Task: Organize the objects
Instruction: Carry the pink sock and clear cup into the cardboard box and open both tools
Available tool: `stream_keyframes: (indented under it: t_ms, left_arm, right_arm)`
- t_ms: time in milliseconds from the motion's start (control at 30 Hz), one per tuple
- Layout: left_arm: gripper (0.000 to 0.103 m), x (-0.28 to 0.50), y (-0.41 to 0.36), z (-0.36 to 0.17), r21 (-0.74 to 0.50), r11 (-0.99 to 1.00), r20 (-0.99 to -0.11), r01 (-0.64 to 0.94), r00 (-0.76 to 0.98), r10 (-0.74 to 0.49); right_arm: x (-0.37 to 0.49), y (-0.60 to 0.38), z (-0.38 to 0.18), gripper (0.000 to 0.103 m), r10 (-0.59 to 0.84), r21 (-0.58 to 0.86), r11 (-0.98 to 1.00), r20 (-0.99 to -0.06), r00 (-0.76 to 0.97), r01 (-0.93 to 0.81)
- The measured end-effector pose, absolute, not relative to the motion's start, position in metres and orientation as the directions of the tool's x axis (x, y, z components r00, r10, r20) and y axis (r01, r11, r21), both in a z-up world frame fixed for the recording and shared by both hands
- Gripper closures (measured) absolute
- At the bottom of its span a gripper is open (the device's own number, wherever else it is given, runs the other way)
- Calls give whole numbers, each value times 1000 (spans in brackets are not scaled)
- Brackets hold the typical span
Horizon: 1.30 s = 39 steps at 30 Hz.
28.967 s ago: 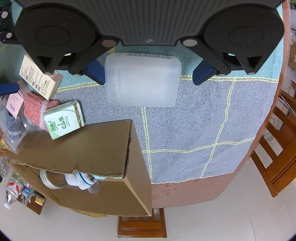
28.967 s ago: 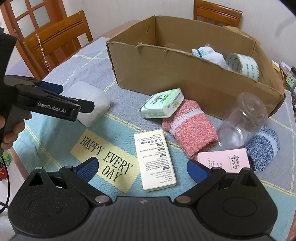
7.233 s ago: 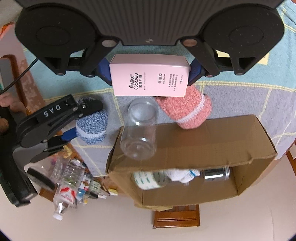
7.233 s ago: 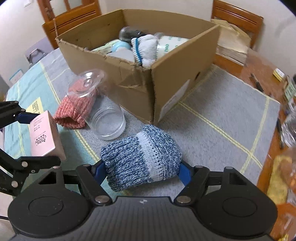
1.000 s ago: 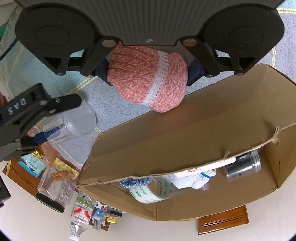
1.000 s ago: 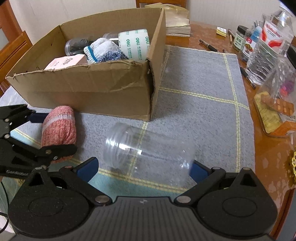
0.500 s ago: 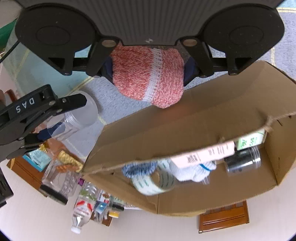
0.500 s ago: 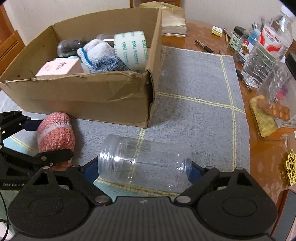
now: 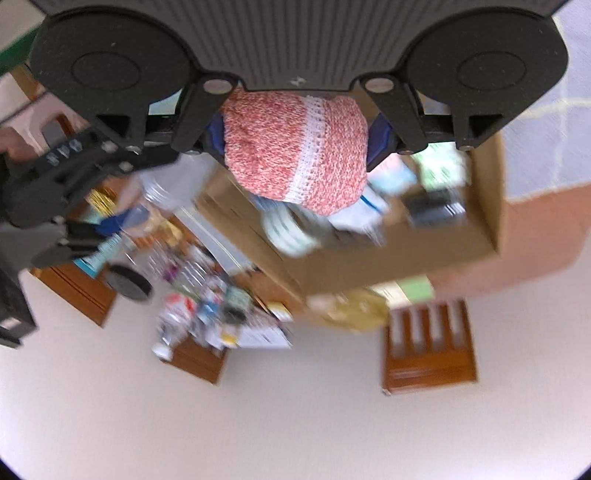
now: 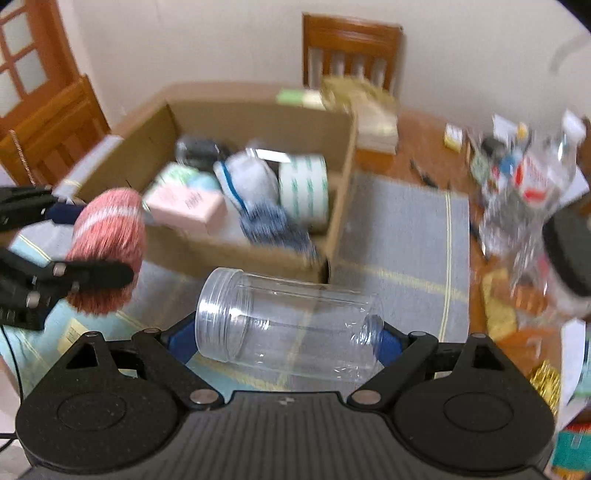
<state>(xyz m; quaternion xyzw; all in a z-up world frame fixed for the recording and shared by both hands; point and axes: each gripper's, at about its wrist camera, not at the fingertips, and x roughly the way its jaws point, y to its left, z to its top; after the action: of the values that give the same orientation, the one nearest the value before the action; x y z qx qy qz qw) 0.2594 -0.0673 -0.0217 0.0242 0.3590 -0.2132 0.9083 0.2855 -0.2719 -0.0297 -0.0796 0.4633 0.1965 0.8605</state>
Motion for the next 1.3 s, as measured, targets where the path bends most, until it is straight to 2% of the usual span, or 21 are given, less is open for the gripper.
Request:
stream_keyframes:
  t_ms: [167,267,333,367,433,633,867,1033,1300]
  left_arm:
    - [31,297,-54,-11,-35,958,-661,286,712,-236]
    - [18,313,-46,-11,-11,974,-657,227,732,-178]
    - [6,315,-41,-9,-12,981,-644,191,750,-154]
    - [4,312,-39,-8,-14,984,-636,180,758,-147]
    - [3,309,-35,-8,-15,987,-636,162,760,-134]
    - [3,294,-30,-12,6,996,-673,90,737,-63]
    - [2,274,-27,-13,-26,1000,-700,-2,713,-17]
    - [2,264,-33,-17,13,997,-733,-78,677,62]
    - [2,254,-37,-17,1,995,-776,-103,627,66]
  right_arm:
    - [304,-253,-5,9,311,42,891,-783,538,-453]
    - [320,-236,2,9,342,51,880,-759,554,-473]
    - [330,-225,4,8,357,60,875,-752,555,-481]
    - [333,-221,5,7,361,66,874,-750,554,-481]
    - [335,-214,7,0,368,75,875,-744,557,-479]
    - [337,-208,8,0,315,59,901,-772,553,-431]
    - [334,-215,7,0,216,54,953,-809,547,-298]
    - [323,-216,1,0,161,37,973,-820,549,-229]
    - [304,-212,-1,0,133,27,979,-837,531,-202]
